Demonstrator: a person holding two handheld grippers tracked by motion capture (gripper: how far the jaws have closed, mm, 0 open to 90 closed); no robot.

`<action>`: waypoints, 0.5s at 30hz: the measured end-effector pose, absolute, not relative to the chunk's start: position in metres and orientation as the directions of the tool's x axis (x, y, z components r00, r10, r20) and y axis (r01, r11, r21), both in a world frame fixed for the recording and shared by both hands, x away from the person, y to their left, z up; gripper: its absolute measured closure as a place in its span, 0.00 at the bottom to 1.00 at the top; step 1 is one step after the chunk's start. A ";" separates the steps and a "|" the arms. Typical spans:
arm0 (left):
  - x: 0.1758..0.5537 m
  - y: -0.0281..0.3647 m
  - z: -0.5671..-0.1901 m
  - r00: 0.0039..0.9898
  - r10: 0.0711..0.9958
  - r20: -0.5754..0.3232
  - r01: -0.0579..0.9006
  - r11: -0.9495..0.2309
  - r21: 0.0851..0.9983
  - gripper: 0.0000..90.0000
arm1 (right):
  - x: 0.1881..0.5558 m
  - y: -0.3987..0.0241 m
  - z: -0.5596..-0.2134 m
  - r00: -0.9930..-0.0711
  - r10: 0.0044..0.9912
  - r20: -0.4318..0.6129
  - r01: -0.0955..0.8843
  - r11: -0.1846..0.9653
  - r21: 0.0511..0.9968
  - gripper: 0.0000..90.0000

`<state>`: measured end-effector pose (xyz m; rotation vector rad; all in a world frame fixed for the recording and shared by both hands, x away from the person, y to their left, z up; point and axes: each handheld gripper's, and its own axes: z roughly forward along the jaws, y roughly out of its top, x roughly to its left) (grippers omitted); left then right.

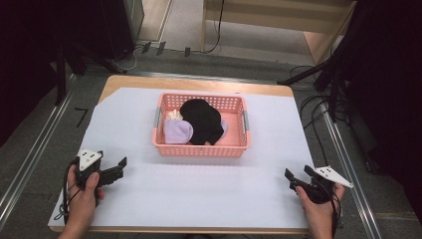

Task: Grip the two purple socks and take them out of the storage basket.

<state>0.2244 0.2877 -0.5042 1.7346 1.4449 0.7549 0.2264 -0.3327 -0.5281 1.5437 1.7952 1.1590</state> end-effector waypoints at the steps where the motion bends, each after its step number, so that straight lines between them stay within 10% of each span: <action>1: 0.225 0.287 -0.505 0.188 0.982 -0.017 0.541 -0.089 0.836 0.17 | 0.226 -0.333 -0.528 -0.233 0.961 0.150 0.532 -0.003 0.847 0.23; 15: 0.224 0.288 -0.504 0.190 0.982 -0.020 0.544 -0.089 0.834 0.17 | 0.231 -0.318 -0.510 -0.244 0.958 0.148 0.482 -0.013 0.876 0.26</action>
